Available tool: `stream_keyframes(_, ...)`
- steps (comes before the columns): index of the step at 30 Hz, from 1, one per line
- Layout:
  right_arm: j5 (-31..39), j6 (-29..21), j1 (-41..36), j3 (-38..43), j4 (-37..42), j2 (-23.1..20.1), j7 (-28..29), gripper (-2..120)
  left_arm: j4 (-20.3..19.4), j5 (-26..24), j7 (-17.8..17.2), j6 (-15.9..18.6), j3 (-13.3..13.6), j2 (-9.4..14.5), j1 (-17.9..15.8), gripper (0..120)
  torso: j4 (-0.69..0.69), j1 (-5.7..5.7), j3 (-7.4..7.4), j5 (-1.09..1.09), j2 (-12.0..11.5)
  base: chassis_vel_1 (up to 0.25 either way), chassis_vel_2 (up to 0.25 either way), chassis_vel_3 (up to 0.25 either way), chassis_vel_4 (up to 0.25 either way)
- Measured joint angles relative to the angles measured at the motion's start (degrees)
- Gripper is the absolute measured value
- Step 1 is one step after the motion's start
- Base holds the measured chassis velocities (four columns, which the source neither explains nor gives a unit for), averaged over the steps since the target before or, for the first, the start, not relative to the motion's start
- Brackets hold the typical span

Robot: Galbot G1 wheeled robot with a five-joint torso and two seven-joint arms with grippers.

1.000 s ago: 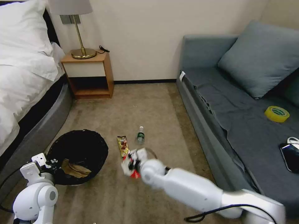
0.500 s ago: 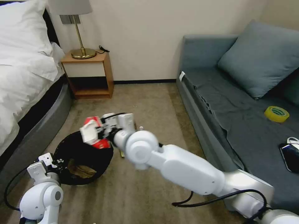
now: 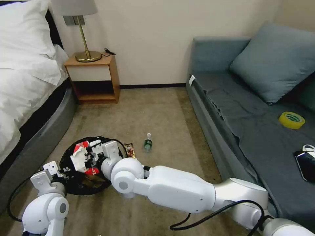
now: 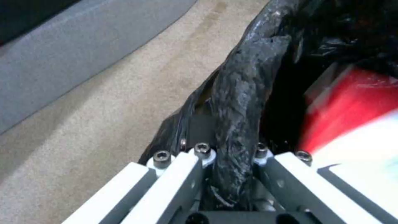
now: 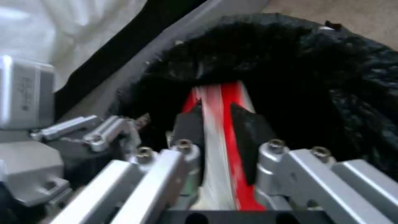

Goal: Pick up the trash bin, then pick up the garbage on the floor and place it into the trash bin.

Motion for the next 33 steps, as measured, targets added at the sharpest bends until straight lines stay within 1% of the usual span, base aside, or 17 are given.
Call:
stream_keyframes(3, -0.13, -0.02, -0.06, 0.14, 0.17, -0.54, -0.01, 30, 0.0, -0.07, -0.01, 0.01, -0.02, 0.02, -0.02, 2, 0.0, 0.0, 0.0, 0.0, 0.0, 0.0, 0.0, 0.0, 0.0)
stream_keyframes(5, -1.11, 0.04, -0.13, 0.77, 0.49, -1.1, -0.31, 42, 0.0, -0.09, -0.01, 0.01, -0.01, -0.06, -0.06, 2, -0.01, 0.0, 0.0, 0.0, 0.0, 0.0, 0.0, 0.0, 0.0)
stream_keyframes(6, -1.11, 0.04, -0.13, 0.77, 0.49, -1.1, -0.31, 42, 0.0, -0.09, -0.01, 0.01, -0.01, -0.06, -0.06, 2, -0.01, 0.0, 0.0, 0.0, 0.0, 0.0, 0.0, 0.0, 0.0)
stream_keyframes(9, -9.37, 2.38, 0.2, 4.18, 1.6, -3.51, -5.61, 56, 0.12, -0.22, -0.02, 0.01, -0.02, -0.02, -0.24, 2, 0.01, 0.0, 0.0, 0.0, 0.0, 0.0, 0.0, 0.0, 0.0)
stream_keyframes(10, -9.37, 2.38, 0.2, 4.18, 1.6, -3.51, -5.61, 56, 0.12, -0.22, -0.02, 0.01, -0.02, -0.02, -0.24, 2, 0.01, 0.0, 0.0, 0.0, 0.0, 0.0, 0.0, 0.0, 0.0)
stream_keyframes(13, -16.49, 7.62, -0.67, 10.97, 4.5, -7.59, -12.72, 71, 0.19, -0.9, -0.01, 0.02, -0.43, 0.44, -0.5, 2, 0.0, 0.0, 0.0, 0.02, 0.0, 0.0, 0.0, 0.0, 0.0)
stream_keyframes(16, -18.82, 10.11, -2.2, 14.84, 6.39, -10.02, -16.07, 76, 0.19, -1.14, -0.01, 0.01, -0.61, 0.66, -0.54, 2, 0.02, 0.0, 0.0, 0.02, 0.0, 0.0, 0.0, 0.0, 0.0)
stream_keyframes(17, -20.8, 11.67, -4.03, 18.27, 7.83, -12.39, -18.33, 83, 0.19, -1.34, -0.02, 0.01, -0.74, 0.86, -0.54, 2, 0.01, 0.0, 0.0, 0.03, 0.0, 0.0, 0.0, 0.0, 0.0)
stream_keyframes(18, -24.54, 13.27, -7.27, 23.61, 9.99, -17.27, -21.01, 89, 0.17, -1.62, -0.01, 0.02, -0.87, 1.18, -0.53, 2, 0.03, 0.0, 0.0, 0.04, 0.0, 0.0, 0.0, 0.0, 0.0)
stream_keyframes(19, -24.54, 13.27, -7.27, 23.61, 9.99, -17.27, -21.01, 89, 0.17, -1.62, -0.01, 0.02, -0.87, 1.18, -0.53, 2, 0.03, 0.0, 0.0, 0.04, 0.0, 0.0, 0.0, 0.0, 0.0)
stream_keyframes(22, -34.41, 16.59, -15.57, 35.1, 15.01, -26.65, -23.58, 99, 0.24, -2.19, 0.04, 0.02, -1.25, 1.63, -0.61, 2, -0.06, 0.0, 0.0, 0.05, 0.0, 0.0, 0.0, 0.0, 0.0)
stream_keyframes(23, -34.41, 16.59, -15.57, 35.1, 15.01, -26.65, -23.58, 99, 0.24, -2.19, 0.04, 0.02, -1.25, 1.63, -0.61, 2, -0.06, 0.0, 0.0, 0.05, 0.0, 0.0, 0.0, 0.0, 0.0)
stream_keyframes(25, -38.85, 17.94, -23.67, 42.79, 20.01, -30.13, -23.11, 100, 0.55, -2.38, 0.3, -0.08, -1.4, 1.75, -0.75, 2, -0.04, 0.0, 0.0, 0.04, -0.01, 0.0, 0.0, 0.0, 0.0)
stream_keyframes(27, -41.64, 18.37, -31.76, 49.12, 24.3, -30.93, -21.6, 100, 0.79, -2.36, 0.36, -0.22, -1.54, 1.83, -0.88, 2, -0.01, 0.0, 0.0, 0.03, -0.01, 0.0, 0.0, 0.0, 0.0)
stream_keyframes(28, -41.64, 18.37, -31.76, 49.12, 24.3, -30.93, -21.6, 100, 0.79, -2.36, 0.36, -0.22, -1.54, 1.83, -0.88, 2, -0.01, 0.0, 0.0, 0.03, -0.01, 0.0, 0.0, 0.0, 0.0)
stream_keyframes(32, -46.86, 16.18, -43.82, 57.66, 31.36, -28.02, -16.68, 100, 0.9, -2.35, 0.53, -0.44, -1.73, 1.79, -0.9, 2, -0.01, 0.0, -0.01, 0.02, -0.01, 0.0, 0.0, 0.0, 0.0)
stream_keyframes(33, -46.86, 16.18, -43.82, 57.66, 31.36, -28.02, -16.68, 100, 0.9, -2.35, 0.53, -0.44, -1.73, 1.79, -0.9, 2, -0.01, 0.0, -0.01, 0.02, -0.01, 0.0, 0.0, 0.0, 0.0)
